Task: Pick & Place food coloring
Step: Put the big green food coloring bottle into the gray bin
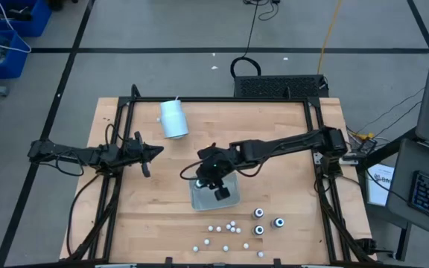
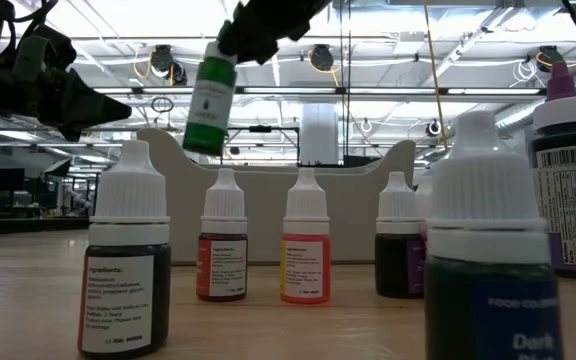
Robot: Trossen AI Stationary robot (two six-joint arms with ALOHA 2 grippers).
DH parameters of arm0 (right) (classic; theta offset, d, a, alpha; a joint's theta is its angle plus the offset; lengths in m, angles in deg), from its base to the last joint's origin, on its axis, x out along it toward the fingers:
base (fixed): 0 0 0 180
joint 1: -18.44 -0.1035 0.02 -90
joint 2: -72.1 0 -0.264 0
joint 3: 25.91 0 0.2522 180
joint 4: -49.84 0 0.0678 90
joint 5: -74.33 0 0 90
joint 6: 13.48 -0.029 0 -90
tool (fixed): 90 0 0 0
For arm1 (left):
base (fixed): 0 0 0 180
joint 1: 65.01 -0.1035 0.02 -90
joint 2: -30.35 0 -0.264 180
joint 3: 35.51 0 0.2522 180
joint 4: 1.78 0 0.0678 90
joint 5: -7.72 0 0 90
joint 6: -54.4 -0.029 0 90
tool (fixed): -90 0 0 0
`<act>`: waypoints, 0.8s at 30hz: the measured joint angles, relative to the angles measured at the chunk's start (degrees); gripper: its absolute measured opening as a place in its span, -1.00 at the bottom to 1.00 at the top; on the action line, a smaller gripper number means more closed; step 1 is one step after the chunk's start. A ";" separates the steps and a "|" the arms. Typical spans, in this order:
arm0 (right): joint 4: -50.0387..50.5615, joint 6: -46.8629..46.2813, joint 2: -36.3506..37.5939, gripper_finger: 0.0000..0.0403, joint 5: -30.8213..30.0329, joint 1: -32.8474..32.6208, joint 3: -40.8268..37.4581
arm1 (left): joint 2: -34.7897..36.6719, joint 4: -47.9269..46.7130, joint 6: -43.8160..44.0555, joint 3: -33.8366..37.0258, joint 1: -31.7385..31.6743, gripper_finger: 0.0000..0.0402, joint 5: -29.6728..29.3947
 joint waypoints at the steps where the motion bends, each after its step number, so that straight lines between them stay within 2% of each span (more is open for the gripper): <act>1: -0.20 -0.06 -0.47 -0.46 -0.02 0.05 0.01 | -0.01 -0.01 0.00 0.00 0.01 -0.97 0.00; 24: -3.86 -0.02 -9.38 -0.46 -1.21 0.36 -0.01 | -0.95 -0.01 0.16 -0.08 0.02 -0.97 -0.20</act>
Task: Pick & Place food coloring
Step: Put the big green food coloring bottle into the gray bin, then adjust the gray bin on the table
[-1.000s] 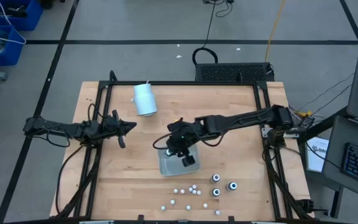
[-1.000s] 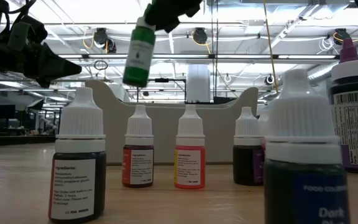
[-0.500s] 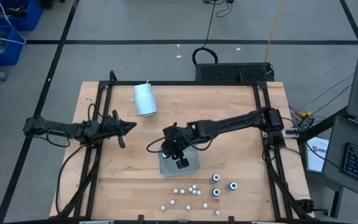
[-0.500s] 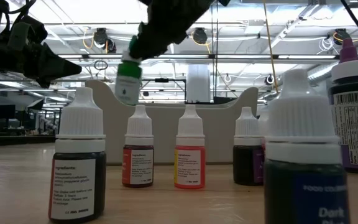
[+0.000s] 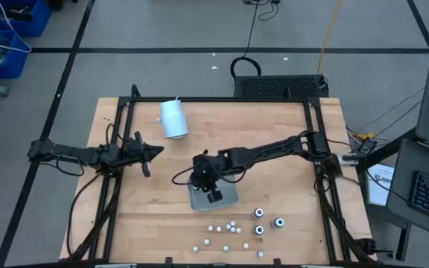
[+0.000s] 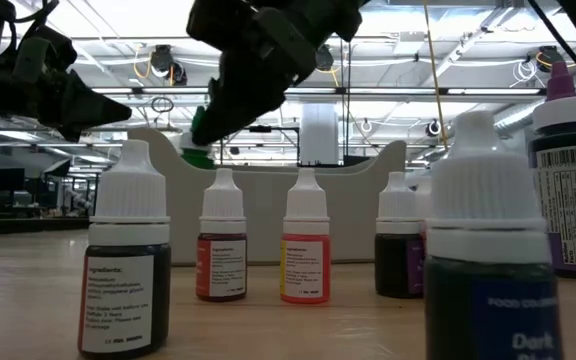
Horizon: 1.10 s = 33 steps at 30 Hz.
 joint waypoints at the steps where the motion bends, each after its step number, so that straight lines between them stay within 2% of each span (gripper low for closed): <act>1: -0.76 0.08 -0.35 -0.45 -0.35 0.03 0.03 | -0.12 -0.13 0.03 -0.01 0.00 -0.97 -0.05; 18: -4.53 1.52 -0.65 -0.05 -2.03 0.08 -0.44 | -1.67 0.25 0.10 0.04 -0.02 -0.97 -0.26; 21: -2.35 1.65 0.71 0.02 -5.94 -0.37 -0.50 | -1.67 0.25 0.10 0.04 -0.01 -0.97 -0.28; 25: 4.91 2.33 6.04 0.10 -12.47 -1.05 -0.50 | -1.67 0.23 0.07 0.04 -0.02 -0.97 -0.26; 29: 13.15 0.99 13.86 0.13 -12.42 -1.98 -0.48 | -1.69 0.22 -0.28 0.04 -0.01 -0.97 -0.38; 33: 19.86 -1.57 22.18 0.10 -14.32 -5.63 -0.48 | -1.67 0.32 -0.45 0.06 0.00 -0.97 -2.34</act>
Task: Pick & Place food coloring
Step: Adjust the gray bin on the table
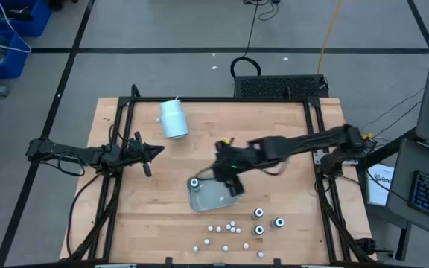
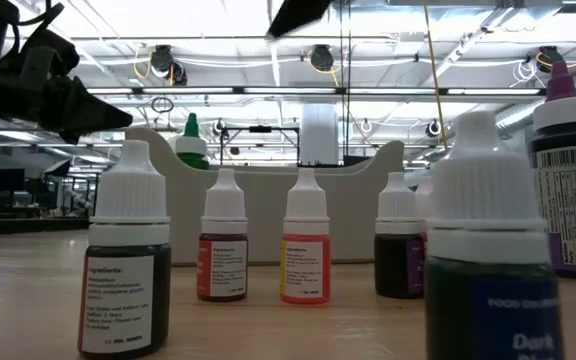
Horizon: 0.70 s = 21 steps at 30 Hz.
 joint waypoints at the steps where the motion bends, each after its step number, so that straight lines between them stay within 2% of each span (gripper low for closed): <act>1: 1.67 -0.74 1.94 0.10 -0.93 -1.31 0.02 | 0.00 0.02 0.12 0.00 0.00 -0.97 -0.59; 4: 5.03 -4.29 7.69 0.08 -1.59 -5.61 -0.99 | 0.00 0.02 0.16 0.00 -0.01 -0.97 -0.90; 7: 4.00 -9.08 13.71 0.08 -1.47 -10.90 -6.01 | 0.00 0.02 0.16 0.00 0.01 -0.97 -0.92; 12: -2.41 -21.58 23.10 0.08 -8.13 -20.00 -20.60 | 0.00 0.00 0.18 0.00 -0.01 -0.97 -0.92; 18: -18.22 -34.48 31.06 0.11 -9.20 -29.12 -40.85 | 0.00 -0.06 0.60 0.00 -0.01 -0.97 -0.89; 21: -23.19 -37.88 32.83 0.14 -12.62 -32.30 -47.91 | 0.00 -0.09 1.00 0.00 0.01 -0.97 -0.85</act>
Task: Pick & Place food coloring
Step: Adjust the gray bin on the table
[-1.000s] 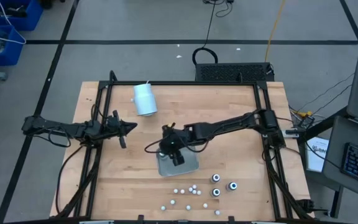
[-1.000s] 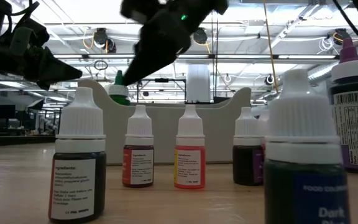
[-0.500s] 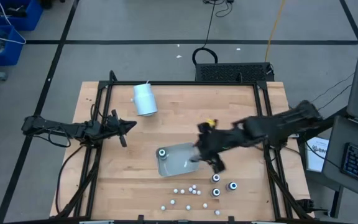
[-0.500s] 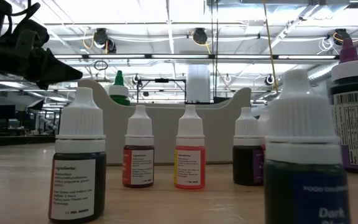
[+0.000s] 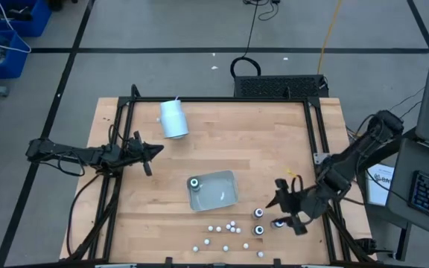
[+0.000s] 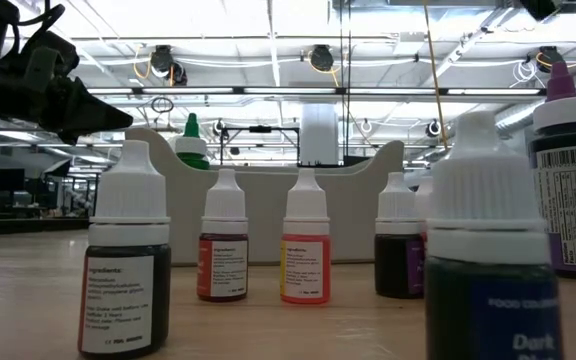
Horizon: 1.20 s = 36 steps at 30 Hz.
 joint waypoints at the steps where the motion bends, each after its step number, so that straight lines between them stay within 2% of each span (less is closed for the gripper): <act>1: -0.06 -0.93 0.31 0.14 -2.35 -0.87 -1.64 | 0.00 -0.09 0.90 0.00 0.00 -0.97 0.17; 5: 0.81 -0.98 2.66 0.13 -13.40 -2.74 -4.36 | 0.00 -0.60 5.55 -0.02 -0.01 -0.97 5.23; 10: 3.46 1.67 5.54 0.06 -20.38 -1.66 -4.50 | -0.89 -1.44 8.95 -0.07 1.00 -0.97 12.02; 13: 2.94 5.81 6.72 -0.01 -23.09 1.60 -4.50 | -5.36 -1.39 12.72 -0.07 3.98 -0.97 12.39; 17: 1.94 9.77 6.85 -0.14 -17.43 10.58 -4.50 | -15.45 2.17 17.53 0.09 9.73 -0.97 9.42; 20: 1.89 10.84 6.21 -0.29 -12.21 17.75 -4.50 | -24.81 9.75 19.96 0.09 14.64 -0.97 7.57; 25: 1.66 10.97 3.01 -0.60 0.16 27.69 -4.50 | -42.68 25.20 23.18 -0.04 22.30 -0.97 4.40; 28: 1.51 11.01 -0.07 -0.81 4.77 30.74 -4.50 | -52.68 30.30 25.24 -2.55 25.37 -0.97 2.06; 31: -0.11 12.05 -3.62 -0.97 7.47 32.09 -4.50 | -61.58 30.89 26.83 -6.82 26.43 -0.97 1.62; 36: -4.87 12.63 -9.47 -0.94 10.44 33.07 -4.50 | -71.70 30.93 25.89 -14.68 26.11 -0.97 2.76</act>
